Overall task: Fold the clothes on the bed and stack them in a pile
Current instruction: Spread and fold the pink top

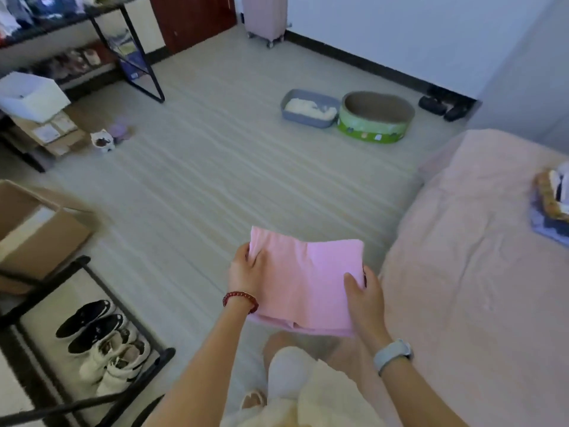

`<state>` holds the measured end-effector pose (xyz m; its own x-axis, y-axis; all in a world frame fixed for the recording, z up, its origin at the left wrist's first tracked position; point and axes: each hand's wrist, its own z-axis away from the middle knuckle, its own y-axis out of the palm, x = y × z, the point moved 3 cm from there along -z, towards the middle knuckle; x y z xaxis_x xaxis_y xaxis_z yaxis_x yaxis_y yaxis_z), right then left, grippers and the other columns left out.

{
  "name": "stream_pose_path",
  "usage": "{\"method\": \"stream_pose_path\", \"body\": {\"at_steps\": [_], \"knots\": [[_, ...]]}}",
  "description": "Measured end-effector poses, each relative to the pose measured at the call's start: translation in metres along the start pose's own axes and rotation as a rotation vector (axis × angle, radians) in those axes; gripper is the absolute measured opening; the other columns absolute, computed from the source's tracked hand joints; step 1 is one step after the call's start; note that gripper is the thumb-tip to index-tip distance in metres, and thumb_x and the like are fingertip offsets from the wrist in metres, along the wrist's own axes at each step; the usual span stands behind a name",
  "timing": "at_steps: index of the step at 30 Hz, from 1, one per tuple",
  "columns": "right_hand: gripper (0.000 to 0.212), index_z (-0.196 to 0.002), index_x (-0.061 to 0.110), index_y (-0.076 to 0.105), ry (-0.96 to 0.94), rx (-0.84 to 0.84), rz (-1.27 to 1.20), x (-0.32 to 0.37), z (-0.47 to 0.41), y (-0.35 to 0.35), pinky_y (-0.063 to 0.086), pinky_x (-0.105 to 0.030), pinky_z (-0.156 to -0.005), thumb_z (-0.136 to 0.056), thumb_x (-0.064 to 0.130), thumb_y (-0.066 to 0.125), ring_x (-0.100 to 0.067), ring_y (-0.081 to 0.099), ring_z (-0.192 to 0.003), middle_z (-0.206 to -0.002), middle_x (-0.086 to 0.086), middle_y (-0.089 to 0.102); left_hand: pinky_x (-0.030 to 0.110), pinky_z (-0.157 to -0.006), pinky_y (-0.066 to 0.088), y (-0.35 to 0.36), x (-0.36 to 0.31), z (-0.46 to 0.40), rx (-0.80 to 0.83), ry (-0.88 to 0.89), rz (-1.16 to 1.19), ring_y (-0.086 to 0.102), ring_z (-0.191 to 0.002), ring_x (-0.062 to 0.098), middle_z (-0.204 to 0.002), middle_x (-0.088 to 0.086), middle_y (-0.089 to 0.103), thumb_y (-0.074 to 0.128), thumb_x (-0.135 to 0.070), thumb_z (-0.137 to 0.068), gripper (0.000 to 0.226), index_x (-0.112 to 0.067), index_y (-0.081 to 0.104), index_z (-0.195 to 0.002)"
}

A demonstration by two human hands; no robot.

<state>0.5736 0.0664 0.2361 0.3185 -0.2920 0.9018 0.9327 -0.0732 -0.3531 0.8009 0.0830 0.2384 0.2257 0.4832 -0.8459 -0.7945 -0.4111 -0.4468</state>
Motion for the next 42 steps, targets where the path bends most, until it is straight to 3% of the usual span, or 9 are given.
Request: {"method": "stream_pose_path", "body": {"at_steps": [8,14,17,21,26,29,32,37,42], "knots": [[0.030,-0.121,0.015,0.051,0.127,-0.181,-0.049,0.015,-0.143,-0.024,0.039,-0.030,-0.080,-0.091,0.016,0.052,-0.018,0.052,-0.095,-0.109,0.001,0.057,0.020,-0.055,0.035,0.118,-0.091,-0.133,0.159,0.147,-0.098,0.049,-0.065,0.004,-0.071,-0.014,0.054,0.054,-0.023,-0.088,0.010,-0.018,0.056,-0.097],[0.039,-0.131,0.009,0.047,0.201,-0.416,-0.044,0.027,-0.254,-0.107,0.036,-0.027,-0.088,-0.093,0.018,0.052,-0.022,0.050,-0.111,-0.126,-0.006,0.054,0.027,-0.064,0.038,0.262,-0.198,-0.187,0.407,0.255,-0.146,0.055,-0.079,0.019,-0.081,-0.008,0.059,0.054,-0.026,-0.090,0.018,-0.017,0.058,-0.106],[0.040,-0.132,0.009,0.045,0.247,-0.538,-0.050,0.033,-0.295,-0.151,0.036,-0.028,-0.091,-0.094,0.020,0.051,-0.018,0.048,-0.107,-0.129,-0.008,0.053,0.028,-0.072,0.037,0.336,-0.251,-0.203,0.539,0.300,-0.172,0.054,-0.084,0.020,-0.087,-0.004,0.058,0.054,-0.027,-0.091,0.024,-0.015,0.057,-0.112],[0.043,-0.134,0.007,0.043,0.335,-0.719,-0.069,0.030,-0.347,-0.200,0.037,-0.033,-0.099,-0.094,0.019,0.052,-0.026,0.048,-0.119,-0.133,-0.010,0.051,0.026,-0.076,0.035,0.431,-0.310,-0.219,0.707,0.374,-0.180,0.051,-0.086,0.016,-0.093,-0.006,0.057,0.054,-0.023,-0.091,0.026,-0.014,0.056,-0.115],[0.042,-0.133,0.009,0.045,0.438,-0.927,-0.139,0.022,-0.417,-0.247,0.040,-0.031,-0.090,-0.093,0.016,0.052,-0.024,0.052,-0.109,-0.129,-0.010,0.054,0.026,-0.072,0.035,0.549,-0.378,-0.238,0.920,0.513,-0.228,0.055,-0.090,0.022,-0.094,-0.003,0.059,0.055,-0.021,-0.091,0.022,-0.010,0.056,-0.110],[0.040,-0.132,0.009,0.046,0.517,-1.026,-0.194,0.022,-0.456,-0.266,0.041,-0.032,-0.084,-0.093,0.017,0.051,-0.023,0.053,-0.100,-0.124,-0.010,0.057,0.033,-0.088,0.044,0.608,-0.414,-0.250,1.042,0.542,-0.279,0.055,-0.105,0.026,-0.118,0.007,0.061,0.055,-0.024,-0.092,0.036,-0.008,0.054,-0.124],[0.037,-0.130,0.012,0.048,0.549,-1.093,-0.207,0.027,-0.490,-0.292,0.037,-0.029,-0.078,-0.093,0.018,0.051,-0.018,0.051,-0.091,-0.112,-0.003,0.059,0.037,-0.100,0.040,0.660,-0.450,-0.254,1.134,0.585,-0.303,0.051,-0.116,0.027,-0.130,0.006,0.055,0.053,-0.027,-0.093,0.043,-0.010,0.048,-0.132],[0.031,-0.124,0.014,0.051,0.567,-1.174,-0.126,0.027,-0.522,-0.367,0.035,-0.027,-0.074,-0.093,0.014,0.049,-0.016,0.051,-0.084,-0.107,-0.003,0.060,0.027,-0.092,0.036,0.736,-0.494,-0.226,1.228,0.606,-0.297,0.051,-0.112,0.023,-0.126,0.002,0.055,0.051,-0.028,-0.093,0.045,-0.016,0.041,-0.136],[0.037,-0.130,0.008,0.047,0.571,-1.200,0.073,0.014,-0.543,-0.489,0.037,-0.030,-0.082,-0.094,0.013,0.050,-0.034,0.054,-0.109,-0.120,-0.013,0.060,0.024,-0.069,0.038,0.810,-0.517,-0.170,1.296,0.433,-0.198,0.053,-0.081,0.015,-0.108,0.003,0.058,0.049,-0.023,-0.093,0.032,-0.018,0.044,-0.125]]}}
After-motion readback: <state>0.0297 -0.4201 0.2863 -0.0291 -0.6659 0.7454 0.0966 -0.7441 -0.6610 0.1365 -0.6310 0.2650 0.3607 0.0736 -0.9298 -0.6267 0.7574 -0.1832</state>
